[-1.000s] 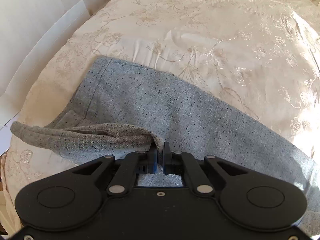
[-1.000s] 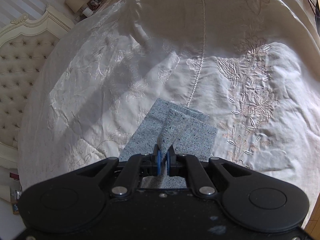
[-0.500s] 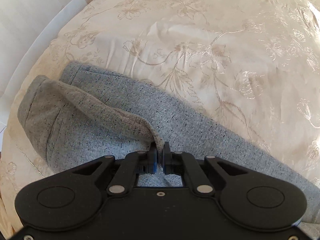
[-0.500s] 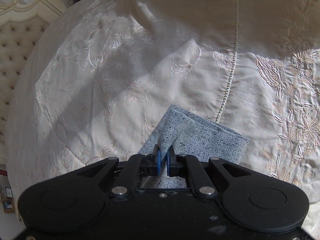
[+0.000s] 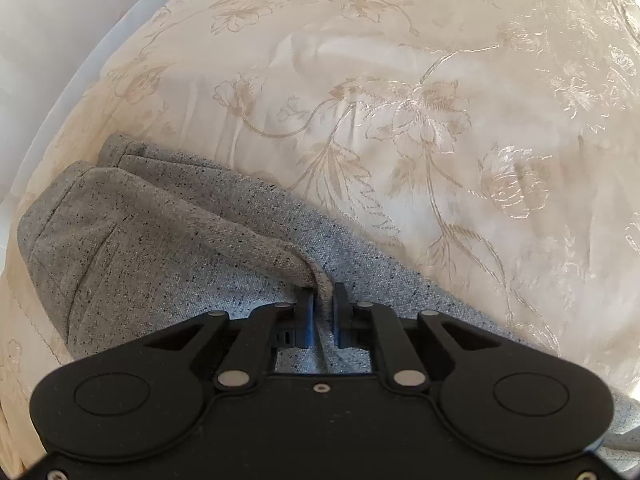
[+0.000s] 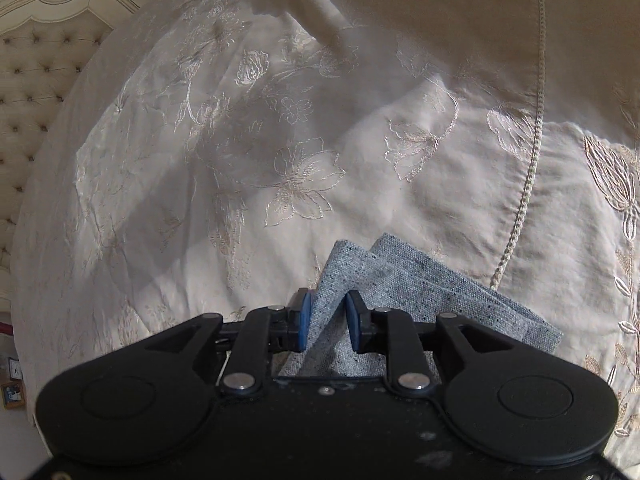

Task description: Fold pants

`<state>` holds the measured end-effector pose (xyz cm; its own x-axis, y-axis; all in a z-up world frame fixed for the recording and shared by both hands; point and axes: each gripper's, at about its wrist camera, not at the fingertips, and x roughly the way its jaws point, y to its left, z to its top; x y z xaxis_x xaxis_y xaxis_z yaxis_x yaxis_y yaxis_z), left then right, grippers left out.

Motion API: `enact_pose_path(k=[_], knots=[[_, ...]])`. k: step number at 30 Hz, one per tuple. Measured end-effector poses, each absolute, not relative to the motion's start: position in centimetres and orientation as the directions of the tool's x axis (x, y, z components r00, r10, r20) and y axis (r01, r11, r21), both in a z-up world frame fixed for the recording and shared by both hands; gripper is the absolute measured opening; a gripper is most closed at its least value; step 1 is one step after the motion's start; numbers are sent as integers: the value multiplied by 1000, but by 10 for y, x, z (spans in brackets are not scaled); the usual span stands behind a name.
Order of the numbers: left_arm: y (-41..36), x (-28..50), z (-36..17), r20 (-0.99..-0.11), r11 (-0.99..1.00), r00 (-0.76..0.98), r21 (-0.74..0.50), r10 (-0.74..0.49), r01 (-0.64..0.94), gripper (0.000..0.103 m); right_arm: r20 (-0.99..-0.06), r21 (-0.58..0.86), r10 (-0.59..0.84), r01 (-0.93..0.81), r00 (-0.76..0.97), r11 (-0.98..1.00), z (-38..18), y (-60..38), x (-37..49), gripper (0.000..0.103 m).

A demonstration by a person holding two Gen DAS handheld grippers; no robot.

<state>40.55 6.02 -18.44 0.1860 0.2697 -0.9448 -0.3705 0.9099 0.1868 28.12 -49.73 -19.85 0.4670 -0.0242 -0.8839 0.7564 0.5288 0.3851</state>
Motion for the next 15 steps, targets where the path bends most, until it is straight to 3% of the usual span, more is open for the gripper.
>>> enact_pose_path(k=[15], knots=[[48, 407, -178, -929, 892, 185, 230, 320, -389, 22, -881, 324, -50, 678, 470, 660, -167, -512, 203, 24]])
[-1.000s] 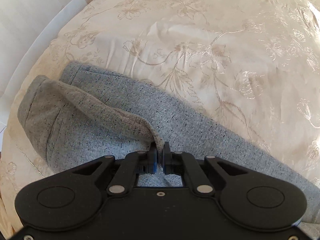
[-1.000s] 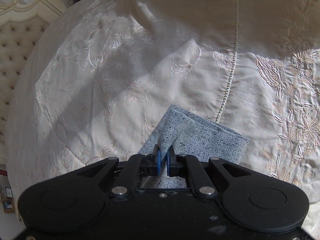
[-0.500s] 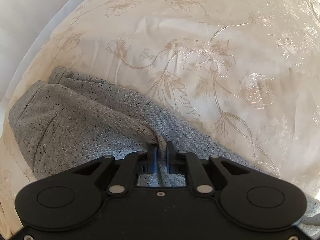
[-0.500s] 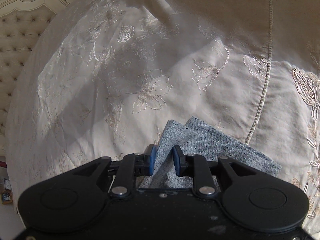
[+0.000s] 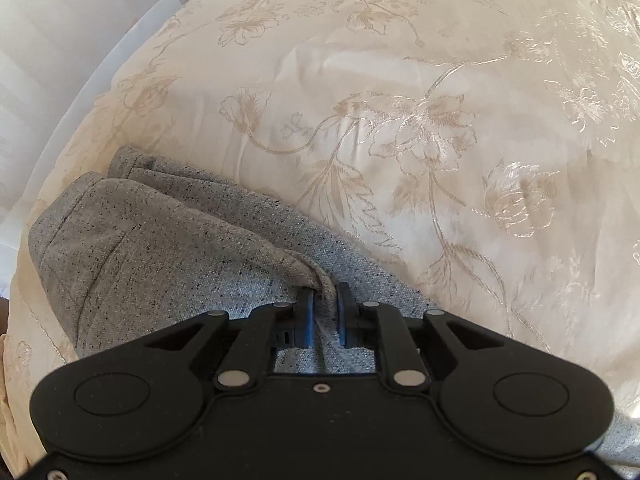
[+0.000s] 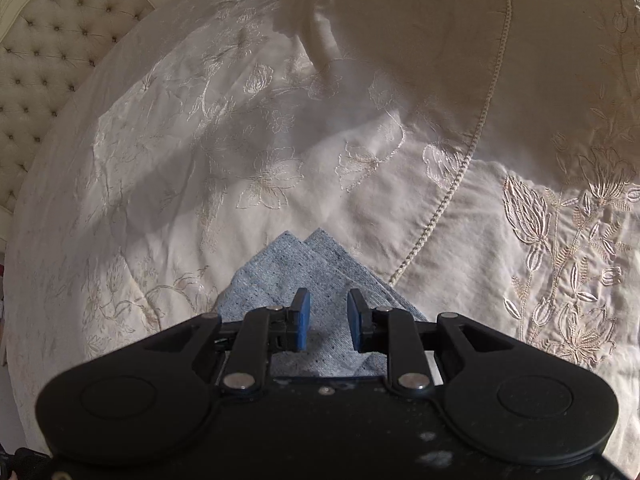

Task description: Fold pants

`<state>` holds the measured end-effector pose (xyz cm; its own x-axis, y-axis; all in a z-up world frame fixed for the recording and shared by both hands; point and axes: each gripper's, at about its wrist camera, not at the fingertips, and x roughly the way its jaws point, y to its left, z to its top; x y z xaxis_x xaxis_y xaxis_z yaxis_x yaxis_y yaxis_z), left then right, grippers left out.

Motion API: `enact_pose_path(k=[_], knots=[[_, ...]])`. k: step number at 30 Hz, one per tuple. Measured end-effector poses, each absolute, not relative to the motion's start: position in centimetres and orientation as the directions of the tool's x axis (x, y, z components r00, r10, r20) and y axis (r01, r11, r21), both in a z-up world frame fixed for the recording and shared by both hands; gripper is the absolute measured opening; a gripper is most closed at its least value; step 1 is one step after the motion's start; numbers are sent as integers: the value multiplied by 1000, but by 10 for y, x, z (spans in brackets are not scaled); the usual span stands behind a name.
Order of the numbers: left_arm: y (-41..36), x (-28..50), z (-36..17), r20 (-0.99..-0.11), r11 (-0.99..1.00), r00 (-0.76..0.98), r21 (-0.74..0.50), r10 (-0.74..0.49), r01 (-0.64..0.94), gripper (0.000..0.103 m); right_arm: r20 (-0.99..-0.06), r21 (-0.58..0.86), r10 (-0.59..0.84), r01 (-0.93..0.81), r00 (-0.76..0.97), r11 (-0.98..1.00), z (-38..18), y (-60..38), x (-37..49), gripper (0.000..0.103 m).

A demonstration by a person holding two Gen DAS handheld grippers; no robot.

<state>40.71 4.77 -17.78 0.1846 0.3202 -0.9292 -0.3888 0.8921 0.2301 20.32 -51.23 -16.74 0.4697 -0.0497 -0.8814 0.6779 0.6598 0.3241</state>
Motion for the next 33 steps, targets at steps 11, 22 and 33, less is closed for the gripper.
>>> enact_pose_path(k=[11, 22, 33], knots=[[40, 400, -149, -902, 895, 201, 307, 382, -325, 25, -886, 287, 5, 539, 463, 792, -189, -516, 191, 24], [36, 412, -137, -916, 892, 173, 287, 362, -349, 30, -891, 231, 2, 452, 453, 862, -199, -515, 204, 30], [13, 412, -154, -902, 903, 162, 358, 400, -236, 36, -843, 377, 164, 346, 512, 859, -212, -542, 205, 33]])
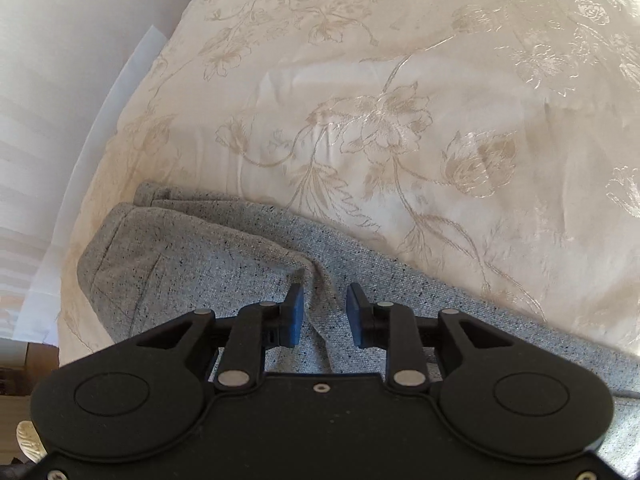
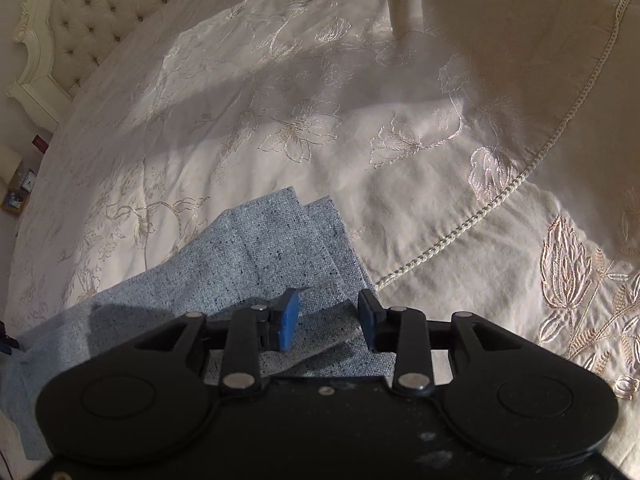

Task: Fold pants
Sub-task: 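Open the left gripper while the right grips the folded edge again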

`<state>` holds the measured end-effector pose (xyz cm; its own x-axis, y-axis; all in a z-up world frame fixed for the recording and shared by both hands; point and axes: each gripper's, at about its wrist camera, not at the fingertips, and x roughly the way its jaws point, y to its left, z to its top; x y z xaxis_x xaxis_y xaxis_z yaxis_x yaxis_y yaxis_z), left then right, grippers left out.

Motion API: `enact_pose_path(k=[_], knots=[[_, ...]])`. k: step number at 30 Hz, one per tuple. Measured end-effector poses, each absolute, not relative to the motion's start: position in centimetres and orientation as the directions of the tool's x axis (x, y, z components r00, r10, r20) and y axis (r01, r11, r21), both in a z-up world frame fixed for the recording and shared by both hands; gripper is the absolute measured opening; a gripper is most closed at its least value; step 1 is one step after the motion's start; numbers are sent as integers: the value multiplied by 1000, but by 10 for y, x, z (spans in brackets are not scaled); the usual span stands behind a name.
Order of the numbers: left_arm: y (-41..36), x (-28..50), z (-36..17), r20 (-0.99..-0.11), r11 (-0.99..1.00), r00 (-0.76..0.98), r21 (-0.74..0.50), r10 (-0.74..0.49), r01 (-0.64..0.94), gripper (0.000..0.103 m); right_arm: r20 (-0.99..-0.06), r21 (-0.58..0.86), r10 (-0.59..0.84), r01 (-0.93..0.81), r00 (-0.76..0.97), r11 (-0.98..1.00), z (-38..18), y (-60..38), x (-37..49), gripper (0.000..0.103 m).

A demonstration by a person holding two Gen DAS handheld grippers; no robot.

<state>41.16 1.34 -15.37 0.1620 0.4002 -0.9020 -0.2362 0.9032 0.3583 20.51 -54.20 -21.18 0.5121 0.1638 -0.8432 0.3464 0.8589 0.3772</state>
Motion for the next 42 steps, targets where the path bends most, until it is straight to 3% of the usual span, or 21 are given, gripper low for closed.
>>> enact_pose_path(k=[2, 9, 13, 14, 16, 19, 27, 30, 33, 42], knots=[[8, 412, -152, -889, 899, 184, 379, 419, -220, 36, -837, 391, 184, 330, 515, 859, -210, -544, 204, 2], [3, 420, -153, -878, 895, 204, 391, 433, -215, 36, -876, 307, 143, 303, 460, 902, -186, -541, 177, 4], [5, 418, -156, -886, 899, 198, 375, 419, -225, 36, -905, 236, 92, 309, 415, 921, -193, -542, 181, 20], [6, 417, -157, -890, 902, 195, 368, 412, -227, 36, -892, 255, 92, 324, 442, 911, -189, -545, 182, 21], [9, 415, -158, -899, 909, 192, 347, 393, -231, 36, -849, 322, 103, 353, 518, 879, -181, -552, 188, 35], [15, 410, -156, -915, 922, 195, 306, 354, -235, 36, -825, 386, 151, 348, 544, 855, -180, -554, 216, 37], [38, 405, -138, -942, 952, 217, 204, 254, -230, 36, -861, 368, 187, 326, 472, 871, -214, -539, 272, 38], [43, 404, -139, -960, 965, 199, 152, 195, -213, 36, -853, 406, 221, 335, 472, 850, -221, -540, 273, 37], [40, 405, -145, -968, 974, 192, 123, 160, -192, 36, -835, 410, 203, 331, 512, 850, -215, -539, 263, 7], [29, 412, -171, -965, 961, 120, 210, 233, -180, 37, -834, 322, 120, 297, 539, 899, -198, -527, 253, 7]])
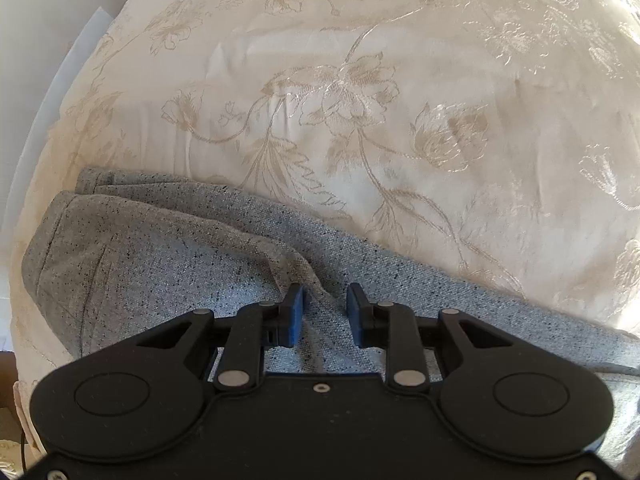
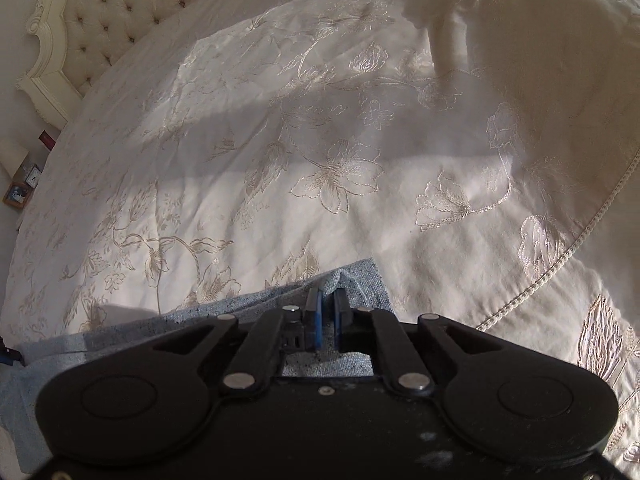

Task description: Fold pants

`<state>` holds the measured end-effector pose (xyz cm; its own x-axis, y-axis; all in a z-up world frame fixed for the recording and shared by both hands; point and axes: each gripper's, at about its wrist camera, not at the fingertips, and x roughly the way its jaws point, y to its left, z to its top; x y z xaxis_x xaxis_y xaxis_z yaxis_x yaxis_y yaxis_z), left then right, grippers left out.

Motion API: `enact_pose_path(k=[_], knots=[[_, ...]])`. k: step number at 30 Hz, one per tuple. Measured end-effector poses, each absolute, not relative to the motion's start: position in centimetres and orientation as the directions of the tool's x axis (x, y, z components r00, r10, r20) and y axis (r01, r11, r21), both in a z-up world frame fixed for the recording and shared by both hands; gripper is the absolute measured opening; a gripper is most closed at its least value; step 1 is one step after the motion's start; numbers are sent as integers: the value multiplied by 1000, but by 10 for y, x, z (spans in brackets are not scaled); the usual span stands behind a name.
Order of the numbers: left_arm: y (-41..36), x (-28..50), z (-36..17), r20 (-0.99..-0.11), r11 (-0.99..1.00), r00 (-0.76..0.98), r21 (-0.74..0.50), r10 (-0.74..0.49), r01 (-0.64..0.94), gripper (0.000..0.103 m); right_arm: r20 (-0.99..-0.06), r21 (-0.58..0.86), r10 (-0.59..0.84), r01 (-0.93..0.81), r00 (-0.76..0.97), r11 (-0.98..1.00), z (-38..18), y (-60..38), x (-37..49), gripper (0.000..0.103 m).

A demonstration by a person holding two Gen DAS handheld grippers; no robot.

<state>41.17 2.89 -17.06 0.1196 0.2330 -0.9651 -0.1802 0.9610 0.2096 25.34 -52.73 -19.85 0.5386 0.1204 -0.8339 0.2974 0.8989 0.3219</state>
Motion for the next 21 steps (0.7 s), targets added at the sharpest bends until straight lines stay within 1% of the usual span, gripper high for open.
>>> enact_pose_path(k=[2, 3, 5, 7, 10, 11, 15, 18, 21], knots=[[27, 410, -174, -958, 954, 110, 242, 264, -176, 36, -832, 316, 114, 295, 543, 902, -197, -526, 253, 7], [26, 409, -175, -958, 955, 112, 241, 263, -175, 30, -831, 314, 110, 296, 545, 902, -196, -525, 254, 7], [27, 407, -174, -956, 953, 124, 239, 264, -186, 9, -831, 315, 111, 295, 545, 902, -195, -525, 253, 7], [30, 404, -167, -955, 954, 178, 196, 238, -228, 8, -828, 311, 108, 291, 550, 905, -193, -523, 253, 7], [32, 407, -154, -946, 955, 249, 140, 207, -260, 7, -818, 292, 74, 301, 571, 908, -186, -522, 253, 6], [31, 410, -152, -943, 956, 257, 143, 210, -258, 7, -812, 286, 58, 309, 581, 907, -183, -523, 252, 6], [29, 422, -167, -951, 953, 225, 151, 213, -264, 8, -832, 237, 17, 328, 554, 915, -192, -525, 260, 6], [29, 425, -176, -949, 952, 227, 159, 221, -261, 11, -858, 218, -5, 373, 513, 902, -210, -526, 265, 6], [24, 432, -181, -943, 960, 223, 208, 247, -185, 21, -867, 215, -26, 420, 498, 882, -225, -525, 266, 6]])
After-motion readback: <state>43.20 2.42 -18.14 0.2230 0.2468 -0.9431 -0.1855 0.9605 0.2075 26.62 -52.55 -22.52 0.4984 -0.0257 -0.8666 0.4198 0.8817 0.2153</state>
